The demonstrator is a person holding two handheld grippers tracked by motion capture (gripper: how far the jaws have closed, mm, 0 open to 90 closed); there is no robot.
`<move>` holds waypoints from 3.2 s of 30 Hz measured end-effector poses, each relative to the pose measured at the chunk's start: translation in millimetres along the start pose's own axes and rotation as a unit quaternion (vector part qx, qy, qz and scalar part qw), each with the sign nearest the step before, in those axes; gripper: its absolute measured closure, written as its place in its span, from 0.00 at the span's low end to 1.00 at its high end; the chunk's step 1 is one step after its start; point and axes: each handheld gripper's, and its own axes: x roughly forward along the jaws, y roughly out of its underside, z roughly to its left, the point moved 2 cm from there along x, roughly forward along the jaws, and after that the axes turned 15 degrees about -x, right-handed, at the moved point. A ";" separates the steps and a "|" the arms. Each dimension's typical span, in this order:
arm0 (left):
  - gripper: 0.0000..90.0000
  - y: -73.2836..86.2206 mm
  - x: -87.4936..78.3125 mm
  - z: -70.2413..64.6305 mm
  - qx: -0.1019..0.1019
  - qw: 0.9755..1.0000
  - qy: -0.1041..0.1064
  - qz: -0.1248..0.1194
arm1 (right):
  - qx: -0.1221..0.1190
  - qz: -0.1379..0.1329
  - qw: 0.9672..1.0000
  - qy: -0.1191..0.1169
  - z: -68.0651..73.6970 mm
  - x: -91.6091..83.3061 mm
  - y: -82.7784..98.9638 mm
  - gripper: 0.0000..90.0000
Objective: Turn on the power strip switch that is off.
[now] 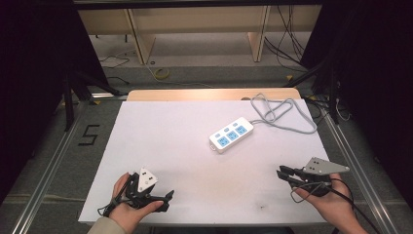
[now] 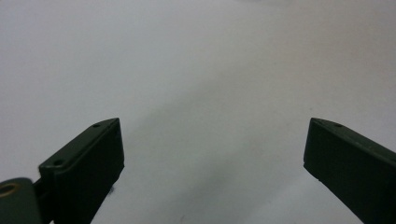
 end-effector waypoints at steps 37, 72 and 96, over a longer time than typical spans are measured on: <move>0.09 -2.0 3.3 1.4 -0.003 1.000 0.000 -0.004 | -0.007 0.006 1.000 0.009 -11.5 33.9 -33.6 1.00; 0.11 -3.2 3.3 0.9 -0.001 1.000 -0.004 -0.012 | -0.010 0.016 1.000 0.012 -18.3 54.3 -47.8 1.00; 0.11 -3.6 3.3 0.5 0.000 1.000 -0.006 -0.013 | -0.012 0.026 1.000 0.012 -24.4 70.3 -56.2 1.00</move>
